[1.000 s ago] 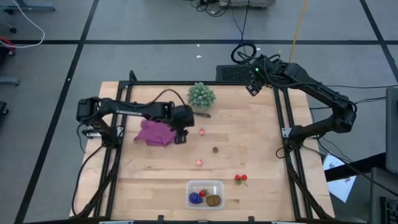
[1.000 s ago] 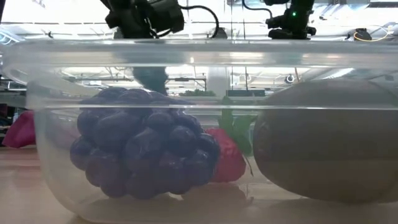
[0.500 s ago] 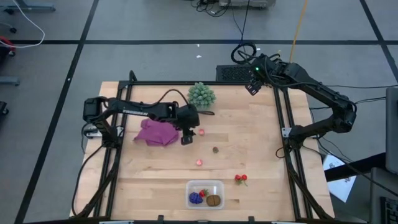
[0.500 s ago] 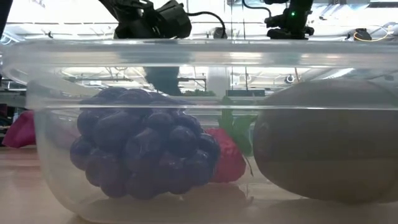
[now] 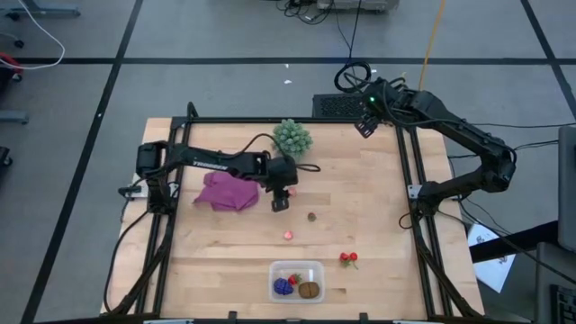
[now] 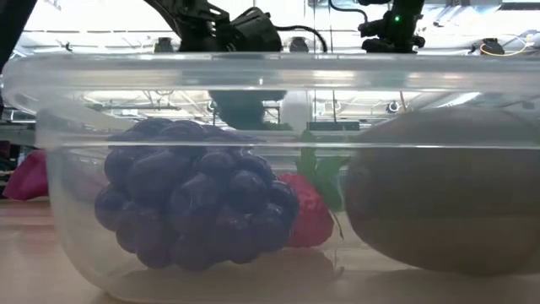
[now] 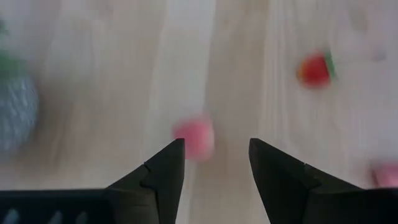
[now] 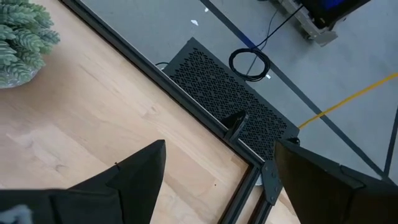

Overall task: Pick and placing Produce into tupperware
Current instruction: Put the top pink peach into the transparent container

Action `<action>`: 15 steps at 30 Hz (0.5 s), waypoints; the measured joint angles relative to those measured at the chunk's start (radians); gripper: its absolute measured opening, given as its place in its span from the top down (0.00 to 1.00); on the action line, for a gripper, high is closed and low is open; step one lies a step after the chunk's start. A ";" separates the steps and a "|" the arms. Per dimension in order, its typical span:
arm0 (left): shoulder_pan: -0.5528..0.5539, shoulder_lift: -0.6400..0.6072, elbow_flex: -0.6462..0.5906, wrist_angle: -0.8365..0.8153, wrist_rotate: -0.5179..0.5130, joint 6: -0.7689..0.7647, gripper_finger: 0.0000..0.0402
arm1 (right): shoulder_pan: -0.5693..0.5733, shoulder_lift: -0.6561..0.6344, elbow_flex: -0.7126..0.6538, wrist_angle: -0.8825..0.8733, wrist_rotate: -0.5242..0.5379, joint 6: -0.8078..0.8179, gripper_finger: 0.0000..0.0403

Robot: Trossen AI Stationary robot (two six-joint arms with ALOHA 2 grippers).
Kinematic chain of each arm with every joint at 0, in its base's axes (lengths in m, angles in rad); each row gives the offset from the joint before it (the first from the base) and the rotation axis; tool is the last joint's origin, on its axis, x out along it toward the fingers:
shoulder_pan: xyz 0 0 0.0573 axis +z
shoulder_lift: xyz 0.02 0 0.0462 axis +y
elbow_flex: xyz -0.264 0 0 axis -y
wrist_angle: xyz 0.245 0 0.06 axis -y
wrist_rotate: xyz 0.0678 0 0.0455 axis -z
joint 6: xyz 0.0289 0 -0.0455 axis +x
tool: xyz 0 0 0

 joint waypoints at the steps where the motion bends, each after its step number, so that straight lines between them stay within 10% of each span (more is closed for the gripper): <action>1: 0.000 0.013 0.010 -0.021 0.002 0.000 0.55 | 0.000 0.000 0.000 0.000 0.001 0.000 0.28; 15: 0.000 0.148 0.132 -0.087 -0.029 0.028 0.55 | 0.000 -0.001 -0.062 0.000 0.000 -0.009 0.28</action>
